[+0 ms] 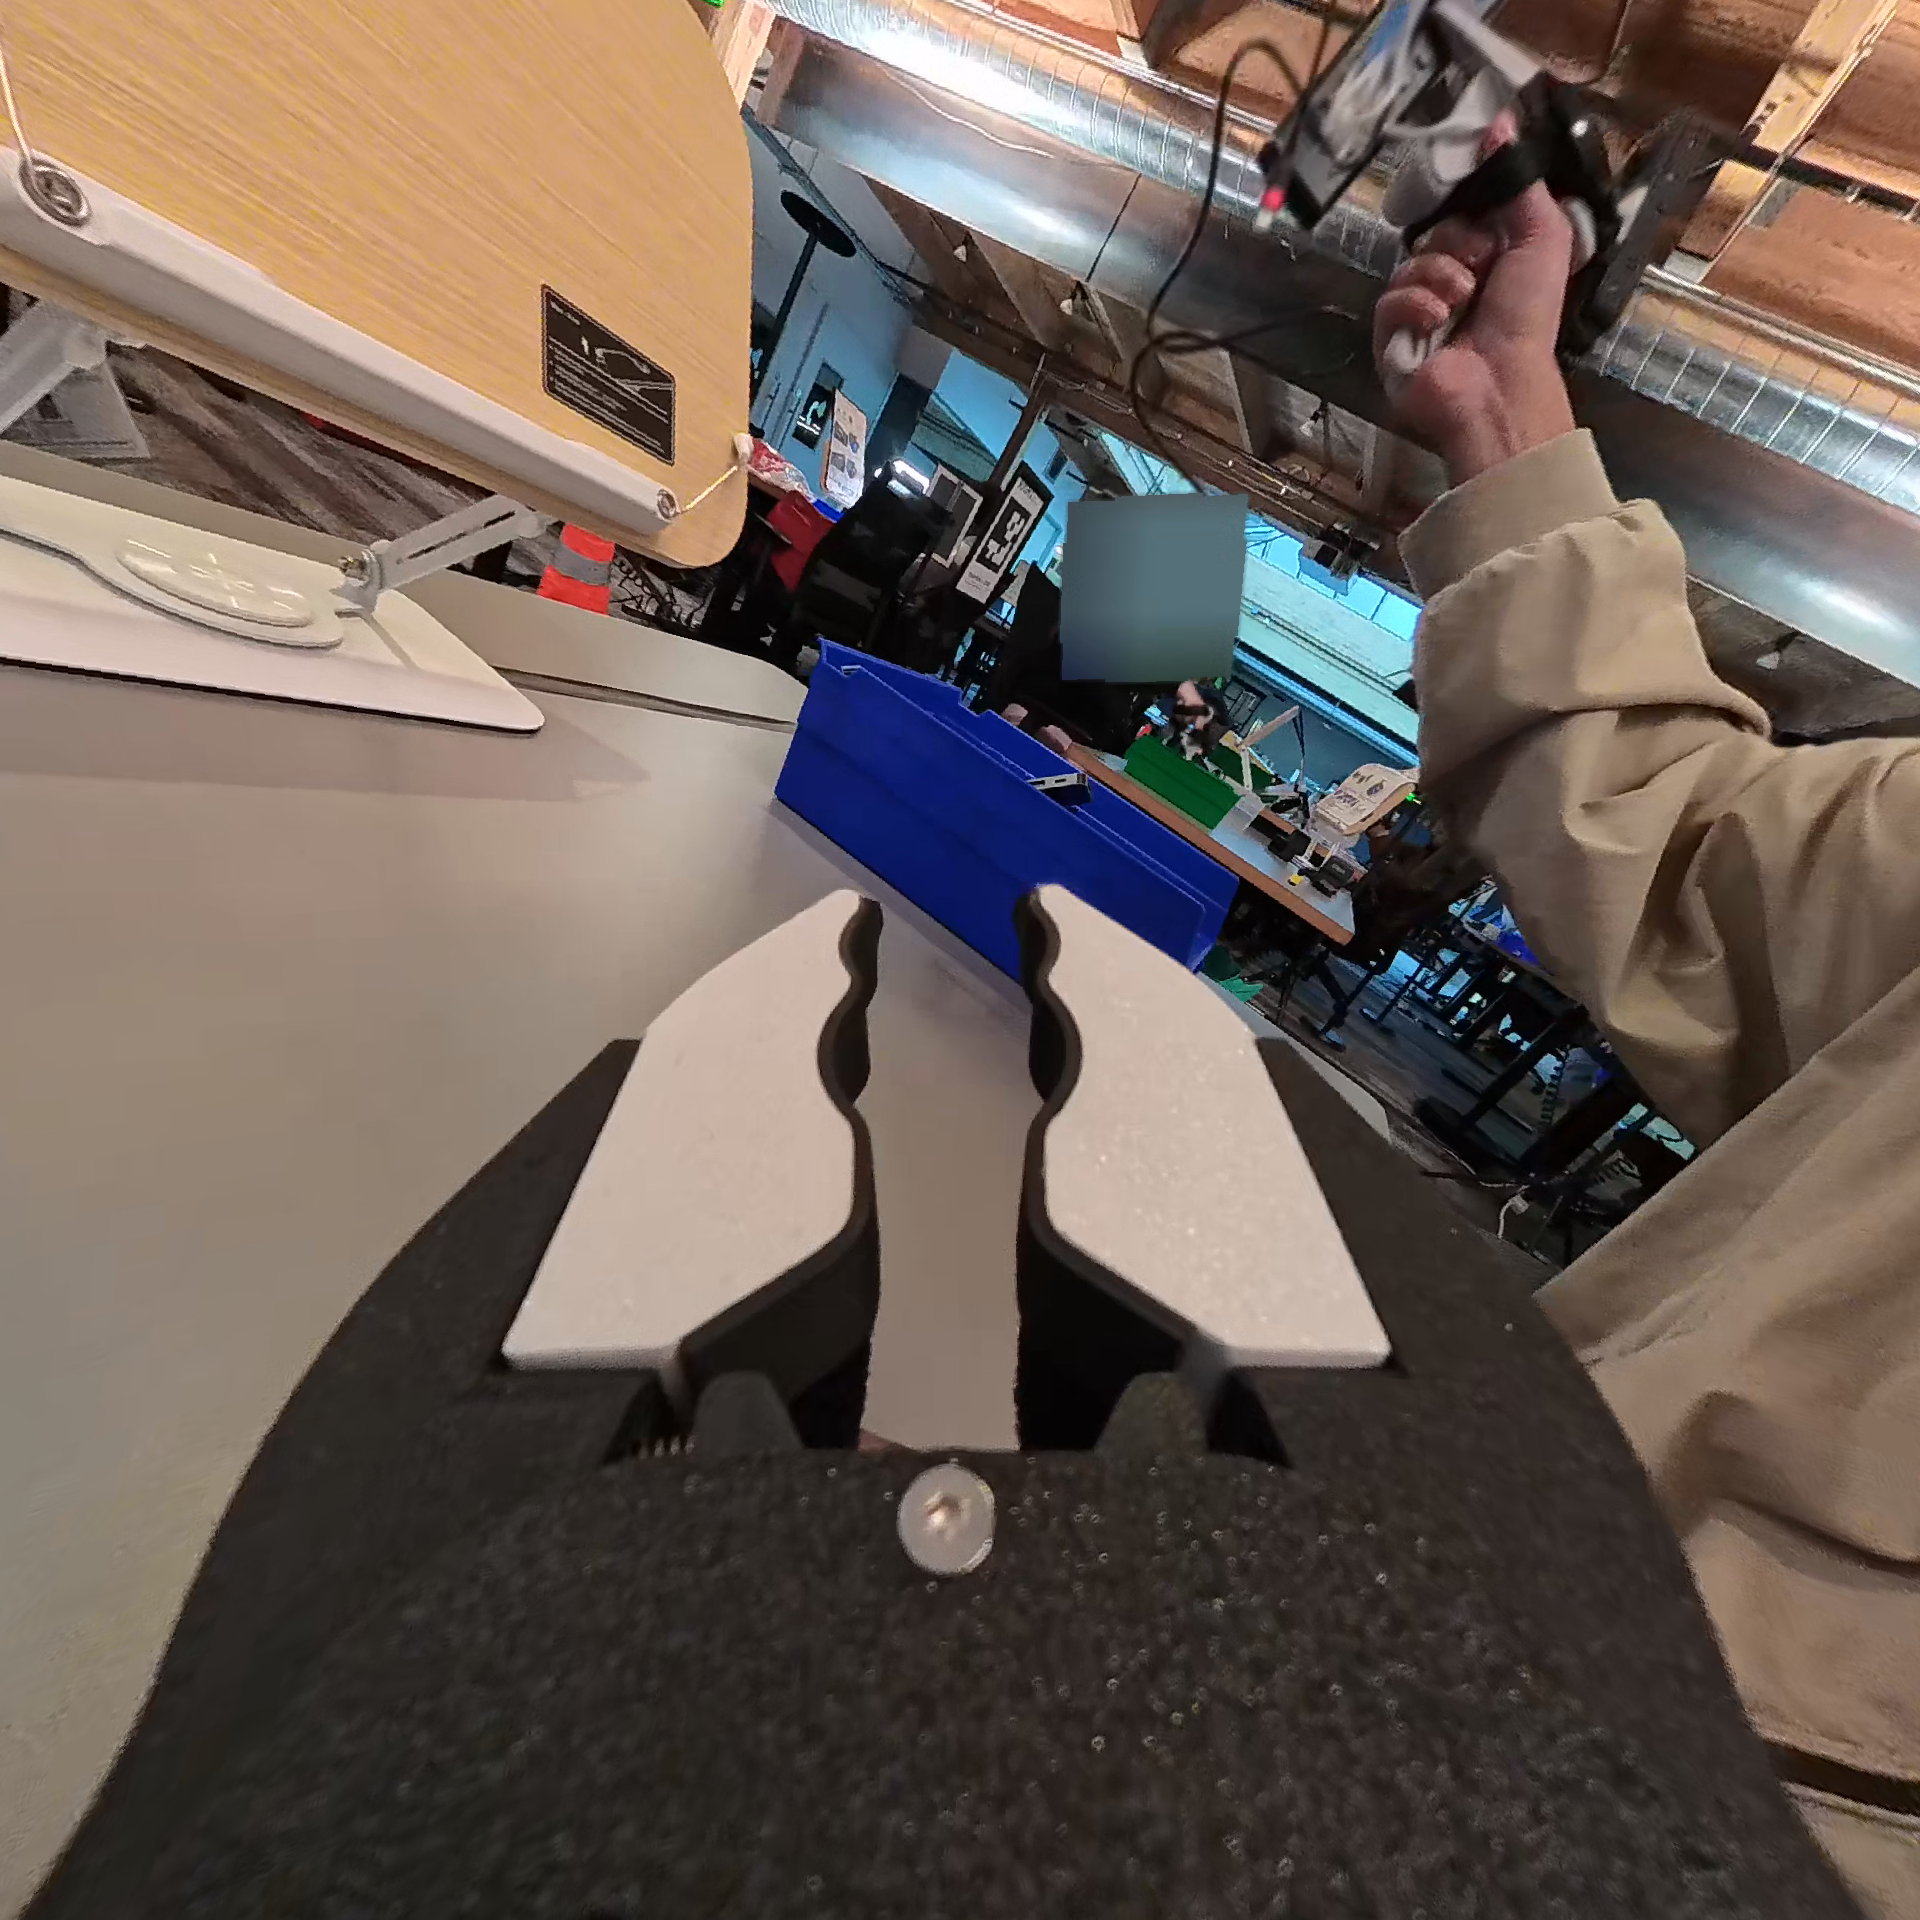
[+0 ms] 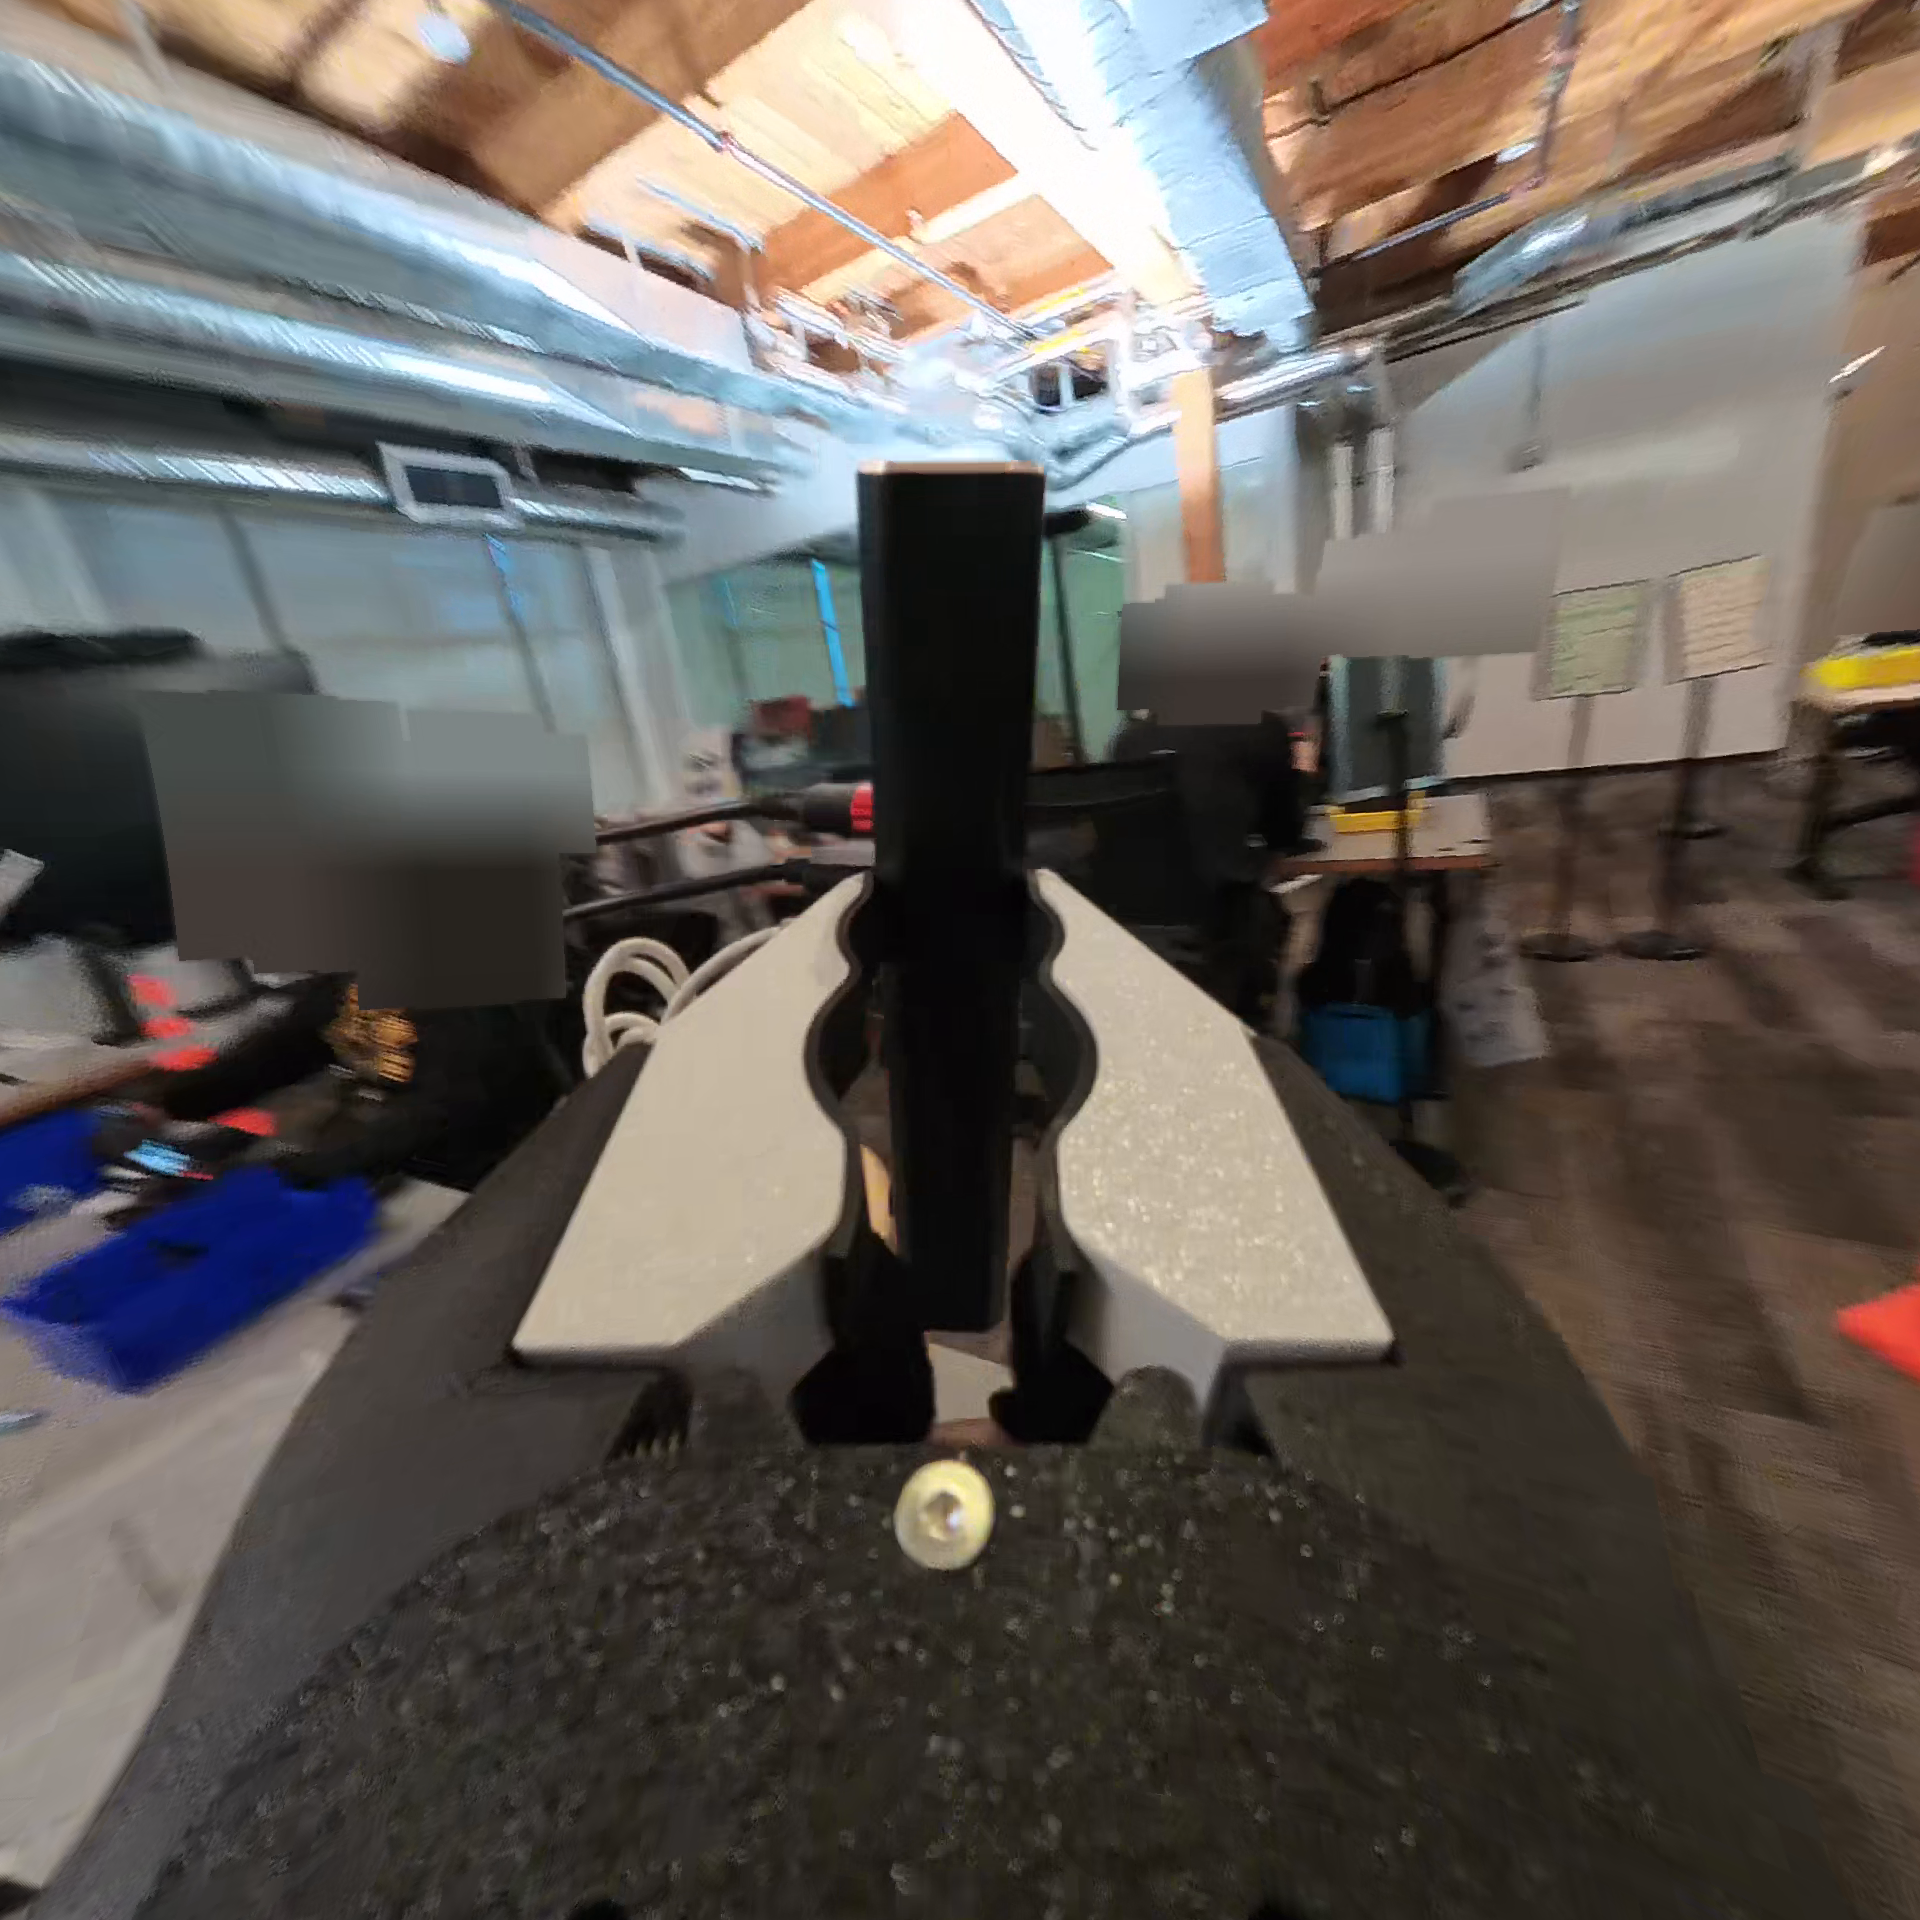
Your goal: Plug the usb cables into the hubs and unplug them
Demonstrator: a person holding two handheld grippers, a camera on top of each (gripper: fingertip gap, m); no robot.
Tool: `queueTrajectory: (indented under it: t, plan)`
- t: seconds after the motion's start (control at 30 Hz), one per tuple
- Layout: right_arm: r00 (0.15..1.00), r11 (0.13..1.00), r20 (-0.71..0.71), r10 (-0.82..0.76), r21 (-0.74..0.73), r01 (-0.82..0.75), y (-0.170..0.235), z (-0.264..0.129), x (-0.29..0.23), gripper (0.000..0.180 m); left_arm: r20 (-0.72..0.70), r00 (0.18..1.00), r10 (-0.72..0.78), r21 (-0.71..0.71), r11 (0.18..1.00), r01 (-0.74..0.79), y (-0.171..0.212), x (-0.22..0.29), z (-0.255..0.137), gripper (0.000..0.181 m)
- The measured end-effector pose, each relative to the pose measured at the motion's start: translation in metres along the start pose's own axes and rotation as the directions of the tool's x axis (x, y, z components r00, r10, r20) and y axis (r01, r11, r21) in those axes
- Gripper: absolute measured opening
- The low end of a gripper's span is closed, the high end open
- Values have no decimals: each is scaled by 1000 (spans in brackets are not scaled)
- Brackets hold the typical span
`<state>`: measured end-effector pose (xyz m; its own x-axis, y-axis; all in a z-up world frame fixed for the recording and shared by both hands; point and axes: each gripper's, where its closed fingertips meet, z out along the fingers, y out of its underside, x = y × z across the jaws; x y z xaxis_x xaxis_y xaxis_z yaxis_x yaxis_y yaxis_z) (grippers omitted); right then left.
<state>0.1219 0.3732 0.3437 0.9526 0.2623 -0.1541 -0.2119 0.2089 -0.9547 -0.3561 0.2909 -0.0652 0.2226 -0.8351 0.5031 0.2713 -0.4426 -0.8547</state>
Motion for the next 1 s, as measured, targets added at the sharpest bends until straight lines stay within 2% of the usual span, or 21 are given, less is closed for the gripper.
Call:
queueTrajectory:
  t: [0.17,0.27,0.33,0.4,0.53,0.67,0.7,0.77,0.83,0.93,1.0]
  plan:
    - [974,974,-83,-210,-101,201,39,-1,21,26,-17,1000,-7,-3,1000,7,1,2,1,26]
    - [927,920,-109,-358,-214,330,80,-6,37,26,-27,1000,-15,-9,1000,15,1,3,1,26]
    - [909,884,-100,-404,-299,359,112,-9,44,26,-29,999,-14,-10,1000,13,2,4,2,26]
    - [905,856,-56,-422,-353,378,140,-11,44,25,-32,999,-12,-13,1000,12,2,5,3,26]
    - [881,758,148,-449,-460,463,196,-19,29,26,-31,999,-7,-20,1000,7,4,6,3,26]
    - [841,586,373,-392,-604,541,270,-36,20,26,-27,1000,-8,-22,1000,8,5,5,3,26]
    - [833,516,411,-371,-654,552,292,-43,22,26,-26,1000,-10,-22,1000,9,5,5,3,26]
    - [795,324,491,-355,-734,597,337,-60,32,26,-26,1000,-11,-22,1000,11,5,4,4,26]
    - [749,163,553,-365,-754,636,372,-71,42,28,-26,1000,-12,-25,1000,11,6,4,4,26]
    - [711,78,623,-327,-732,677,407,-68,37,27,-25,1000,-12,-31,999,11,8,5,5,26]
    - [667,-23,689,-285,-700,714,428,-68,31,26,-24,1000,-7,-31,1000,6,8,7,5,26]
